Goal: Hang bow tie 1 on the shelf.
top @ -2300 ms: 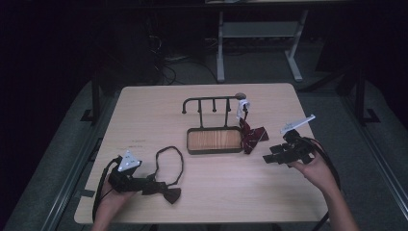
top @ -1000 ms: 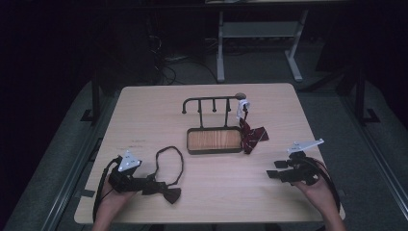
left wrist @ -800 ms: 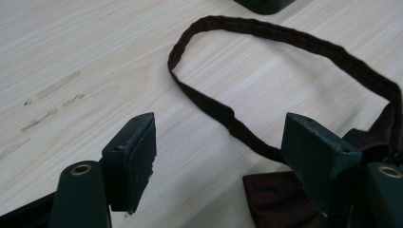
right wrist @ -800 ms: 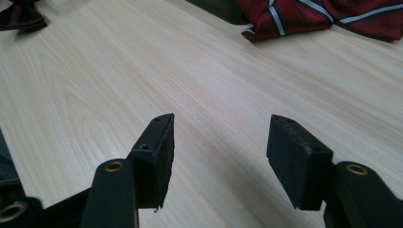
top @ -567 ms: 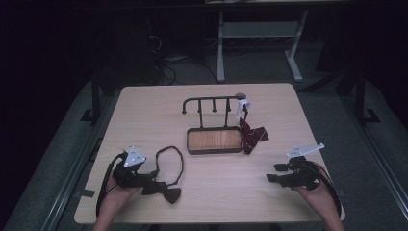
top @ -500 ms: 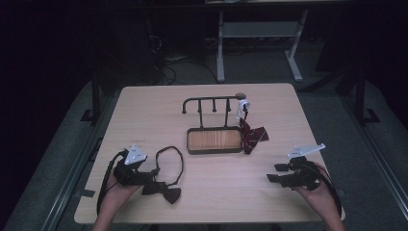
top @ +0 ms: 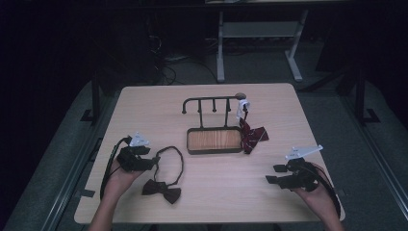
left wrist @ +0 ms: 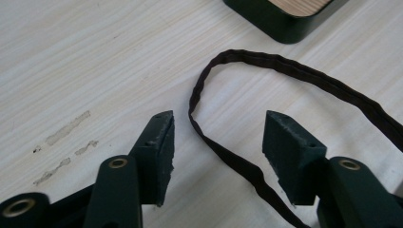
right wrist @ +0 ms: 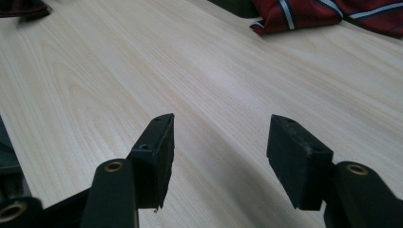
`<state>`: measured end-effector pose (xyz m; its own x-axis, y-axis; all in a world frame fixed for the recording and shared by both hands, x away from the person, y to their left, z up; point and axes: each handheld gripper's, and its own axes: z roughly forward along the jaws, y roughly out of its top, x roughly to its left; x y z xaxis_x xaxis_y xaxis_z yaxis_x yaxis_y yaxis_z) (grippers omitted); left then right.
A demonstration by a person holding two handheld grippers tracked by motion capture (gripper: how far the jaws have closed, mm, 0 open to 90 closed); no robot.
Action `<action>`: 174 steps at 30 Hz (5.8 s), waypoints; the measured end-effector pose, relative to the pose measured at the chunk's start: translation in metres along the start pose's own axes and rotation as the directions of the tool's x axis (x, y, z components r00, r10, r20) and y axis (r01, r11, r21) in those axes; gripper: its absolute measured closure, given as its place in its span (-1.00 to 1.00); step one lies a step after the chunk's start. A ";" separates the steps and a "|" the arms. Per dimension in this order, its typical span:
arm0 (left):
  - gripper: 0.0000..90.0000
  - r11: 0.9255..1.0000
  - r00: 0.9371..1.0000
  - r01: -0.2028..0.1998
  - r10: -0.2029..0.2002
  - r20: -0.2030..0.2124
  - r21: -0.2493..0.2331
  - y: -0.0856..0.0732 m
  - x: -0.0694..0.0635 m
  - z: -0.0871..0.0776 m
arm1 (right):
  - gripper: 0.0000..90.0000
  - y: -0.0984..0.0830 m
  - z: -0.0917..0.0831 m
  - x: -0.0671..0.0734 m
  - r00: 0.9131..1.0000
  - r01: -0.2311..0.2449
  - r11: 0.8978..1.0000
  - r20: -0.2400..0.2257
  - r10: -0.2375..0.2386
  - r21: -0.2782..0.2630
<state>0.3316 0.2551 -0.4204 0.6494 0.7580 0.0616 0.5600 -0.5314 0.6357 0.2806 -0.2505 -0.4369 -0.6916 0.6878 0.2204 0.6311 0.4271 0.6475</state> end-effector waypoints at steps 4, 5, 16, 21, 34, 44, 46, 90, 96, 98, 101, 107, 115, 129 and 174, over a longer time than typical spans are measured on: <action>0.07 0.999 1.000 -0.002 0.002 0.004 0.039 0.007 0.003 0.007 | -0.06 -0.001 -0.001 0.000 1.000 0.003 1.000 0.008 -0.003 -0.006; 0.08 0.999 1.000 -0.007 0.006 0.003 0.048 0.009 0.004 0.008 | -0.06 -0.001 -0.001 0.000 1.000 0.001 1.000 0.007 -0.001 -0.008; 0.36 0.993 1.000 0.006 -0.008 0.015 0.121 0.019 0.011 0.022 | -0.06 -0.001 0.000 0.000 1.000 0.013 1.000 0.014 -0.013 0.002; 0.42 0.990 1.000 0.015 -0.018 0.022 0.137 0.022 0.014 0.027 | -0.06 -0.001 -0.001 -0.001 1.000 0.004 1.000 0.006 -0.003 -0.006; 0.57 0.981 0.999 0.020 -0.024 0.022 0.191 0.022 0.021 0.040 | -0.06 -0.002 0.001 -0.002 1.000 0.006 1.000 0.007 -0.006 -0.006; 0.75 0.977 0.998 0.019 -0.032 0.058 0.214 0.019 0.024 0.046 | -0.06 -0.001 0.001 0.000 1.000 0.017 1.000 0.006 -0.017 -0.008; 0.78 0.975 0.997 0.010 -0.025 0.066 0.221 0.019 0.024 0.048 | -0.06 -0.001 0.001 0.000 1.000 0.014 1.000 0.005 -0.014 -0.010; 0.99 0.980 0.984 -0.125 0.104 0.142 0.153 0.037 0.010 0.001 | -0.08 -0.007 0.002 -0.013 0.999 -0.025 1.000 -0.023 0.025 -0.014; 0.99 0.980 0.982 -0.137 0.115 0.152 0.143 0.039 0.008 -0.005 | -0.08 -0.007 0.002 -0.014 1.000 -0.024 1.000 -0.020 0.024 -0.013; 0.99 0.980 0.980 -0.143 0.120 0.157 0.142 0.040 0.008 -0.006 | -0.07 -0.007 0.002 -0.013 1.000 -0.026 0.999 -0.014 0.025 -0.020; 0.99 0.979 0.979 -0.145 0.122 0.161 0.141 0.041 0.007 -0.009 | -0.07 -0.008 0.001 -0.013 0.999 -0.035 0.999 -0.014 0.035 -0.024; 0.99 0.980 0.976 -0.155 0.132 0.175 0.126 0.044 0.004 -0.015 | -0.07 -0.008 0.002 -0.013 1.000 -0.025 0.999 -0.015 0.024 -0.022; 0.99 0.977 0.972 -0.170 0.146 0.186 0.126 0.044 0.002 -0.021 | -0.07 -0.007 0.003 -0.013 1.000 -0.016 1.000 -0.014 0.015 -0.019; 0.99 0.973 0.962 -0.193 0.163 0.218 0.124 0.050 0.001 -0.028 | -0.07 -0.007 0.003 -0.013 1.000 -0.016 1.000 -0.010 0.016 -0.022; 0.99 0.958 0.927 -0.284 0.266 0.264 0.032 0.095 -0.013 -0.076 | -0.07 -0.007 0.000 -0.013 1.000 -0.002 1.000 -0.004 0.002 -0.021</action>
<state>0.3374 0.2241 -0.3020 0.8866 0.4619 0.0229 0.3690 -0.7364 0.5671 0.2847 -0.2624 -0.4445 -0.6916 0.6865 0.2244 0.6250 0.4132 0.6623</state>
